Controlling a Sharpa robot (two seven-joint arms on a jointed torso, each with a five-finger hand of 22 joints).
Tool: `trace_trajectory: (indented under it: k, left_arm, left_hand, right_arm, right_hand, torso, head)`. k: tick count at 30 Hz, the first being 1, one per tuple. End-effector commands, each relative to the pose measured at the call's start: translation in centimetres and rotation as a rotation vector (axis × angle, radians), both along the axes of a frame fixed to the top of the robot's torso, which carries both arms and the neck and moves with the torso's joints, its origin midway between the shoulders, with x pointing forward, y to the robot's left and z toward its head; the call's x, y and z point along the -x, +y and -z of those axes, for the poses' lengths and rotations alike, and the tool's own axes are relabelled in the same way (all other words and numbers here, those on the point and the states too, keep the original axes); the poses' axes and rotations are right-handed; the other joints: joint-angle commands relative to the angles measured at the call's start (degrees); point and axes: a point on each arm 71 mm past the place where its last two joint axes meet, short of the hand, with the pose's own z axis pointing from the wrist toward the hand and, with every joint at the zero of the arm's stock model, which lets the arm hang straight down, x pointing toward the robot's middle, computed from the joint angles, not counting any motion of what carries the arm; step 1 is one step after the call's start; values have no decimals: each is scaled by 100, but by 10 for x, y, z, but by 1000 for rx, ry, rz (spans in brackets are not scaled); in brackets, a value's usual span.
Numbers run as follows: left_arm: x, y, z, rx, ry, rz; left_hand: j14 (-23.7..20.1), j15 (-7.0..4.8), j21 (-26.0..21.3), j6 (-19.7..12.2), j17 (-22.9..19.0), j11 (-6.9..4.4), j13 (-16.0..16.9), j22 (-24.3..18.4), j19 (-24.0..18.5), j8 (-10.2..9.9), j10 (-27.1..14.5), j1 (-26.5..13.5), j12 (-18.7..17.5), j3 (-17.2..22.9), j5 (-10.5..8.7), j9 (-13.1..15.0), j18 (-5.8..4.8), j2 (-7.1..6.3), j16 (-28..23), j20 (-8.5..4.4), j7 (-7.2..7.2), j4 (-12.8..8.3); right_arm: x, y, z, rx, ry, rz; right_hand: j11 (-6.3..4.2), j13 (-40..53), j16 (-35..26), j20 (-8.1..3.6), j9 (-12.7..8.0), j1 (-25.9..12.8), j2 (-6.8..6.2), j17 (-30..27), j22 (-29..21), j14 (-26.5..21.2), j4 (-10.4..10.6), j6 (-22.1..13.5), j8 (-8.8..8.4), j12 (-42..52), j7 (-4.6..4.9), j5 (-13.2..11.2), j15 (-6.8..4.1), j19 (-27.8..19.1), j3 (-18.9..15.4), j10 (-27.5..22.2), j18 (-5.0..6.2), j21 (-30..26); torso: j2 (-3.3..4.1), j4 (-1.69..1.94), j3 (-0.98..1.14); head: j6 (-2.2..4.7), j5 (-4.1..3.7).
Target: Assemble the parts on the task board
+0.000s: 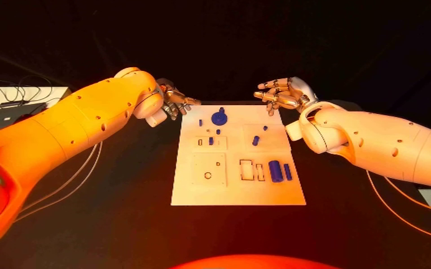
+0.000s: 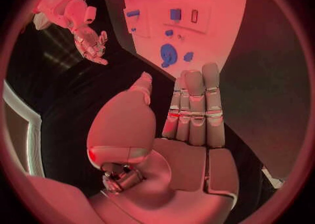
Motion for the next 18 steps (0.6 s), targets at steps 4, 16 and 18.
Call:
trace_trajectory:
  k: [4, 16, 18]
  left_arm:
    - [-9, -3, 5, -34, -2, 22]
    - [-16, -11, 25, -87, 80, 45]
    - [-16, -11, 27, -94, 86, 44]
  left_hand:
    - [-50, -20, 239, -159, 75, -13, 96, 268, -69, 393, -138, 62, 306, 28, 2, -114, 62, -29, 312, -4, -32, 107]
    - [-46, -35, 473, -170, 125, -38, 241, 510, -82, 503, -171, -18, 567, 629, -1, -244, 96, -144, 647, -10, -39, -132]
    - [-34, -52, 534, -137, 150, -57, 336, 565, -81, 539, -175, -39, 690, 754, 0, -230, 102, -148, 723, -18, -60, -201]
  right_arm:
    - [0, 4, 0, -5, -8, -15]
    - [0, 8, -2, -11, -12, -25]
    - [0, 9, -2, -14, -15, -26]
  right_hand:
    - [-41, -6, 37, 0, -2, -19, 25, 5, 7, -42, -40, -7, -34, -15, 50, 19, -17, -39, -5, -16, 74, 25]
    - [-41, -6, 38, 0, -2, -30, 25, 5, 7, -41, -41, -6, -35, -13, 49, 22, -17, -37, -6, -14, 74, 25]
    - [-41, -6, 38, 0, -2, -30, 25, 5, 7, -41, -41, -6, -35, -13, 49, 22, -17, -37, -6, -14, 74, 25]
  torso:
    - [38, 18, -54]
    - [139, -26, -71]
    - [154, -33, -75]
  head:
    - [55, 36]
    - [144, 97]
    - [160, 102]
